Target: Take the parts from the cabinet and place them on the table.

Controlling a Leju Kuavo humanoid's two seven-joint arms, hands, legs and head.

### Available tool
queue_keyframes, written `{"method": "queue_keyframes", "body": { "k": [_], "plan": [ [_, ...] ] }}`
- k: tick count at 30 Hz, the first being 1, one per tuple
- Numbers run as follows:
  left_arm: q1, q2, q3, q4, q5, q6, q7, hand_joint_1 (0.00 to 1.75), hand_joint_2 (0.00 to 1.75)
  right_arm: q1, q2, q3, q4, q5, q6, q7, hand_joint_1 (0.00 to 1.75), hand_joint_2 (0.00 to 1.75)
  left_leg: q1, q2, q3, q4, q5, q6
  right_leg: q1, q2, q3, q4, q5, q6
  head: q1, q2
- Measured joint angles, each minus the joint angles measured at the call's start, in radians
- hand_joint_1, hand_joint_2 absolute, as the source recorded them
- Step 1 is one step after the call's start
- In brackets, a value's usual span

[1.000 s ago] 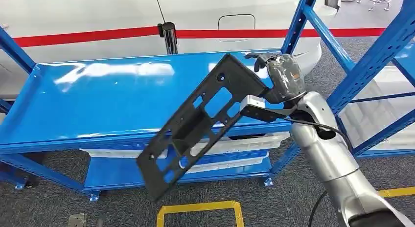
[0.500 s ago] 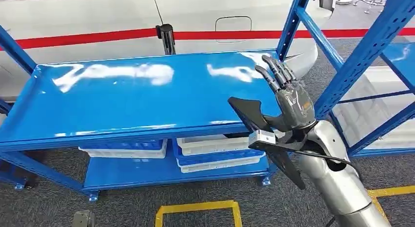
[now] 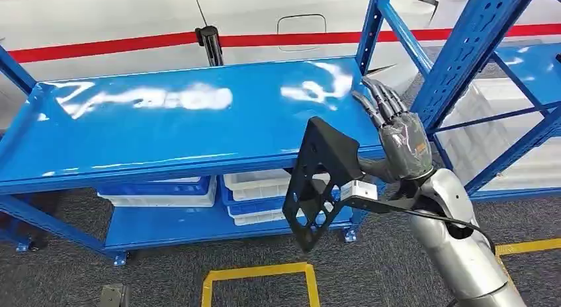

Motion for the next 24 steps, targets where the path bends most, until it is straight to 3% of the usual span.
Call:
{"method": "queue_keyframes", "body": {
  "k": [1, 3, 4, 5, 6, 7, 9, 10, 11, 12, 14, 15, 16, 17, 19, 21, 22, 24],
  "plan": [
    [-0.001, 0.002, -0.002, 0.001, -0.004, -0.001, 0.0, 0.0, 0.0, 0.001, 0.0, -0.002, -0.004, 0.0, 0.0, 0.0, 0.0, 1.75, -0.002, 0.012, 0.0, -0.001, 0.0, -0.001, 0.01, 0.0, -0.002, -0.002, 0.005, 0.008, 0.005, 0.0],
    [-0.003, 0.004, -0.002, 0.0, -0.003, 0.0, -0.001, 0.0, 0.0, 0.005, 0.0, -0.003, -0.006, 0.001, 0.0, 0.0, 0.03, 1.75, -0.012, 0.011, -0.005, -0.005, 0.008, 0.004, 0.0, -0.006, -0.004, -0.003, 0.013, 0.019, 0.002, 0.0],
    [-0.003, 0.006, -0.001, 0.0, -0.001, -0.001, -0.003, 0.0, 0.0, 0.008, 0.0, -0.004, -0.009, 0.004, 0.0, 0.0, 1.75, 1.75, -0.016, 0.011, -0.007, -0.008, 0.011, 0.008, -0.001, -0.007, -0.004, -0.01, 0.018, 0.026, 0.001, 0.0],
    [-0.003, 0.006, -0.001, 0.0, -0.003, -0.004, -0.014, 0.0, 0.0, 0.011, -0.002, -0.007, -0.015, 0.01, 0.001, 0.0, 1.75, 1.75, -0.014, 0.012, -0.004, -0.026, 0.03, 0.011, 0.006, -0.007, -0.006, -0.017, 0.026, 0.037, 0.002, 0.0],
    [-0.004, 0.005, -0.001, 0.0, -0.006, -0.004, -0.015, 0.0, 0.0, 0.013, -0.004, -0.012, -0.017, 0.013, 0.002, 0.0, 1.75, 1.75, -0.005, 0.015, -0.004, -0.04, 0.047, 0.006, 0.006, -0.009, -0.021, 0.004, 0.012, 0.033, 0.003, 0.0],
    [-0.006, 0.005, -0.001, 0.0, -0.006, -0.002, -0.015, 0.0, 0.0, 0.012, -0.006, -0.016, -0.022, 0.018, 0.005, -0.001, 1.75, 1.75, -0.004, 0.015, -0.013, -0.041, 0.055, 0.015, 0.007, -0.008, -0.045, 0.059, -0.031, 0.023, 0.007, 0.0],
    [-0.005, 0.004, 0.0, 0.0, -0.006, -0.003, -0.014, 0.0, 0.0, 0.022, -0.008, -0.019, -0.026, 0.029, 0.006, -0.002, 1.75, 1.75, -0.005, 0.015, -0.026, -0.04, 0.063, 0.012, 0.003, -0.008, -0.102, 0.215, -0.111, 0.013, 0.008, 0.0],
    [-0.005, 0.005, 0.0, 0.0, -0.006, -0.004, -0.014, 0.0, 0.0, 0.028, -0.008, -0.02, -0.027, 0.031, 0.006, -0.004, 1.75, 1.75, -0.005, 0.015, -0.034, -0.039, 0.067, 0.011, 0.003, -0.009, -0.123, 0.28, -0.138, 0.016, 0.008, 0.0],
    [-0.004, 0.004, 0.001, 0.0, -0.006, -0.005, -0.014, 0.0, 0.0, 0.033, -0.008, -0.021, -0.029, 0.031, 0.008, -0.004, 1.75, 1.75, -0.005, 0.015, -0.038, -0.039, 0.071, 0.009, 0.002, -0.009, -0.124, 0.302, -0.144, 0.023, 0.01, 0.0],
    [-0.005, 0.004, 0.001, 0.0, -0.006, -0.005, -0.014, 0.0, 0.0, 0.035, -0.009, -0.022, -0.032, 0.034, 0.013, -0.004, 1.75, 1.75, -0.005, 0.016, -0.043, -0.038, 0.074, 0.006, 0.0, -0.009, -0.097, 0.274, -0.135, 0.033, 0.01, 0.0],
    [-0.005, 0.003, 0.001, 0.0, -0.006, -0.004, -0.014, 0.0, 0.0, 0.035, -0.011, -0.026, -0.041, 0.037, 0.015, -0.005, 1.75, 1.75, -0.004, 0.015, -0.044, -0.035, 0.076, 0.002, -0.004, -0.011, 0.017, 0.099, -0.082, 0.054, 0.01, 0.0],
    [-0.005, 0.003, 0.001, 0.0, -0.006, -0.003, -0.013, 0.0, 0.0, 0.034, -0.012, -0.029, -0.046, 0.037, 0.018, -0.004, 1.75, 1.75, -0.005, 0.015, -0.044, -0.03, 0.074, -0.001, -0.008, -0.016, 0.071, 0.009, -0.06, 0.059, 0.01, 0.0],
    [-0.006, 0.003, 0.002, 0.0, -0.007, -0.002, -0.012, 0.0, 0.0, 0.032, -0.012, -0.032, -0.048, 0.037, 0.018, -0.004, 1.75, 1.75, -0.015, 0.015, -0.051, -0.023, 0.071, -0.007, -0.004, -0.017, 0.091, -0.024, -0.072, 0.05, 0.011, 0.0],
    [-0.006, 0.003, 0.002, 0.0, -0.008, -0.002, -0.011, 0.0, 0.0, 0.035, -0.012, -0.033, -0.053, 0.037, 0.018, -0.005, 1.75, 1.75, -0.014, 0.015, -0.055, -0.019, 0.074, -0.012, -0.002, -0.014, 0.085, -0.025, -0.065, 0.04, 0.009, 0.0],
    [-0.006, 0.003, 0.003, 0.0, -0.009, 0.0, -0.011, 0.0, 0.0, 0.036, -0.014, -0.038, -0.057, 0.037, 0.019, -0.005, 1.75, 1.75, -0.012, 0.015, -0.058, -0.021, 0.079, -0.02, 0.0, -0.013, 0.08, -0.021, -0.064, 0.036, 0.008, 0.0],
    [-0.006, 0.003, 0.002, 0.0, -0.009, 0.0, -0.011, 0.0, 0.0, 0.035, -0.014, -0.039, -0.063, 0.038, 0.019, -0.005, 1.75, 1.75, -0.007, 0.01, -0.065, -0.006, 0.063, -0.031, -0.015, -0.012, 0.084, -0.027, -0.057, 0.025, 0.009, 0.0],
    [-0.007, 0.001, 0.002, 0.0, -0.009, 0.0, -0.011, 0.0, 0.0, 0.033, -0.014, -0.041, -0.068, 0.038, 0.019, -0.005, 1.75, 1.75, -0.005, 0.007, -0.081, 0.033, 0.032, -0.038, -0.016, -0.012, 0.083, -0.027, -0.057, 0.016, 0.003, 0.0],
    [-0.006, 0.002, 0.003, 0.0, -0.009, 0.001, -0.011, 0.0, 0.0, 0.033, -0.013, -0.042, -0.072, 0.039, 0.019, -0.005, 1.75, 1.75, 0.003, 0.003, -0.149, 0.185, -0.045, -0.051, -0.015, -0.012, 0.081, -0.026, -0.056, 0.011, 0.002, 0.0]
  ]
}}
